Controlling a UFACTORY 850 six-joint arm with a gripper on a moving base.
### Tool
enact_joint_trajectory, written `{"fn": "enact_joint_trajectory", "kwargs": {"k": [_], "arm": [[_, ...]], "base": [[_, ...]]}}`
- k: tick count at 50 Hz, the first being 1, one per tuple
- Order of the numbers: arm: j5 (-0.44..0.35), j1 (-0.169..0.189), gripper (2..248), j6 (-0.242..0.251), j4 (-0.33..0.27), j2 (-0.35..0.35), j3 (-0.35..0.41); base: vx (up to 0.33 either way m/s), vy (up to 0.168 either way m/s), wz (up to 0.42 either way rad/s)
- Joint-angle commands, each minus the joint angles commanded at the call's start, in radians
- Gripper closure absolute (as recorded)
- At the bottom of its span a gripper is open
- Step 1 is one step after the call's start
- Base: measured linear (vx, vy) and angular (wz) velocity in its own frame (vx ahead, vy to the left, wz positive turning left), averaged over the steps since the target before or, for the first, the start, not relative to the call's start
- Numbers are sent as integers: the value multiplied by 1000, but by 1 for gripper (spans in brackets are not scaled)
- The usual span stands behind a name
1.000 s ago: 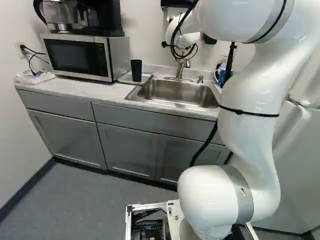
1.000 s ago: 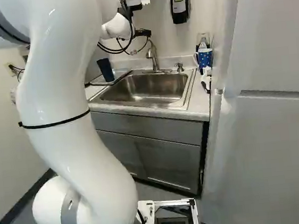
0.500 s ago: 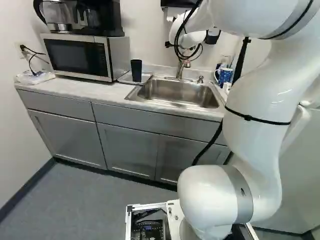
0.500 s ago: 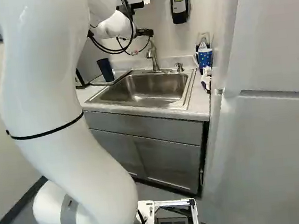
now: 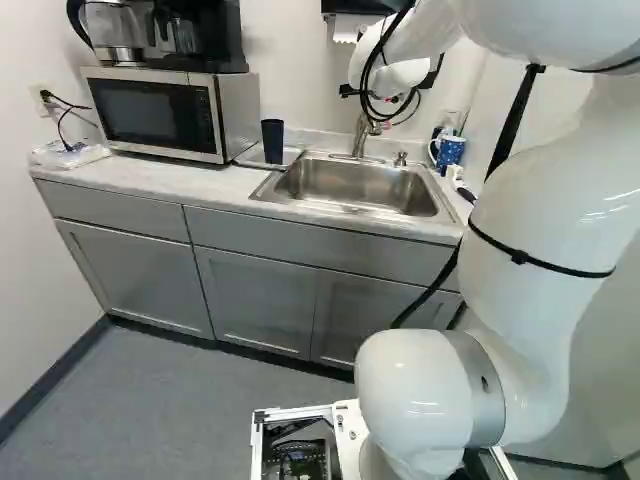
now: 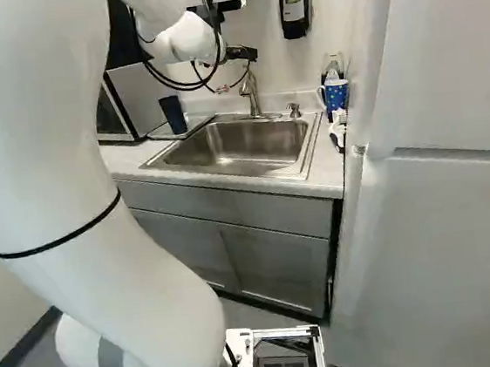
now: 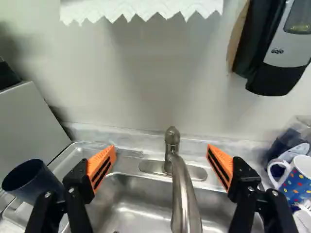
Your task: Rinse the cup and place it in the tray
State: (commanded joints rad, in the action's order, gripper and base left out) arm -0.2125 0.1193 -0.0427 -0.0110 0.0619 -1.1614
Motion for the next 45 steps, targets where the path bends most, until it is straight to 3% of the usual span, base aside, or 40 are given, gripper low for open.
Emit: {"fn": "enact_joint_trajectory", "kwargs": {"k": [11, 45], "arm": [[82, 18, 3, 0, -2, -53, 54], [436, 49, 3, 0, -38, -223, 218]], "base": [[0, 0, 0], [0, 0, 0]]}}
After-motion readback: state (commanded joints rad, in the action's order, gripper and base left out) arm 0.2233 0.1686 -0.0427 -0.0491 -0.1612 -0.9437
